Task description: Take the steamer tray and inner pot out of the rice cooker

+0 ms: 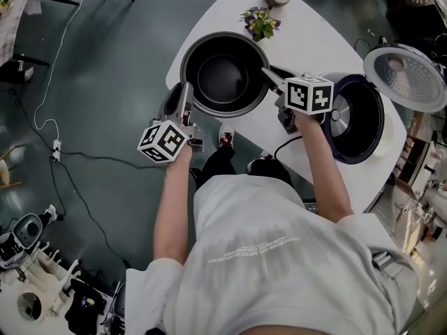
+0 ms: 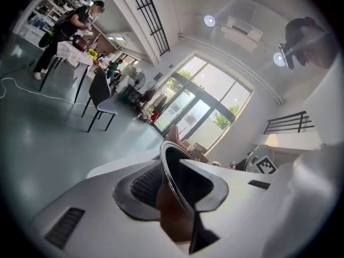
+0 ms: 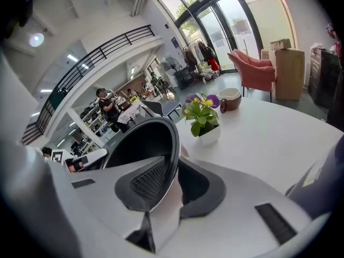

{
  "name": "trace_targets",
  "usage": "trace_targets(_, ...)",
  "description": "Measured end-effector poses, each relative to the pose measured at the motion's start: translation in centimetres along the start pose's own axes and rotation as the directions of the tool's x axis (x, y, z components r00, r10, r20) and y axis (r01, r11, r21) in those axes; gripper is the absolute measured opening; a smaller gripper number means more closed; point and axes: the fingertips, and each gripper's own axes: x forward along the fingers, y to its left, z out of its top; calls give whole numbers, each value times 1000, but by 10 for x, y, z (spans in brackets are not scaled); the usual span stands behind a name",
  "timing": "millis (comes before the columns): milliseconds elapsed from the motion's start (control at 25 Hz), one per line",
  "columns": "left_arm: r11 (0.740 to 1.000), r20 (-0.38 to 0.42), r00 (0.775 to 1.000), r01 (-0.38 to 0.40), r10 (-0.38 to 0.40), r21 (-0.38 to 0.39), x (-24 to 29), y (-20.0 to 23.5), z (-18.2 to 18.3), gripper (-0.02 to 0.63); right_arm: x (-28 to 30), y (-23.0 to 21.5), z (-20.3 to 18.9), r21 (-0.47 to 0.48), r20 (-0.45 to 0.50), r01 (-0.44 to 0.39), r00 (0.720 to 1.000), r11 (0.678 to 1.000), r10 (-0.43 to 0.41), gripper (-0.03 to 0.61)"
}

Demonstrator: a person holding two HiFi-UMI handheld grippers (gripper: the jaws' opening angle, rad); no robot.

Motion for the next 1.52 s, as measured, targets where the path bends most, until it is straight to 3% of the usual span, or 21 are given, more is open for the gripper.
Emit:
trace_targets(80, 1000, -19, 1000, -8, 9, 23, 8, 1, 0, 120, 6, 0, 8, -24, 9, 17, 1000, 1000, -17, 98)
trace_targets(360, 999, -3, 999, -36, 36, 35, 22, 5, 3, 99, 22, -8, 28, -53, 52, 22, 998, 998, -19, 103)
trace_targets(600, 998, -16, 999, -41, 41, 43, 26, 14, 6, 101, 34, -7, 33, -92, 36, 33, 999, 995, -30, 110)
trace_targets(840, 995, -48, 995, -83, 86, 59, 24, 18, 12, 157, 11, -14, 41, -117, 79, 117, 991, 986, -108, 133)
trace_targets(1000, 981, -31, 990, -135, 140, 137, 15, 19, 29, 181, -26, -13, 48, -108, 138, 133, 983, 985, -118, 133)
trace_targets(1120, 938, -42, 980, -171, 192, 303, 16, 10, 41, 181, -65, -14, 55, -83, 214, 158, 967, 984, -137, 132)
trace_targets(1240, 852, -66, 978, -138, 198, 504, 23, -23, 47, 181, -109, -18, 63, -65, 289, 187, 944, 980, -160, 121)
trace_targets(1360, 787, -100, 991, -7, 88, 617, 47, -81, 50, 181, -163, -35, 67, -31, 375, 271, 896, 962, -240, 110)
trace_targets(1520, 717, -156, 986, 152, -60, 680, 74, -155, 41, 179, -235, -63, 59, 19, 456, 397, 813, 918, -361, 105)
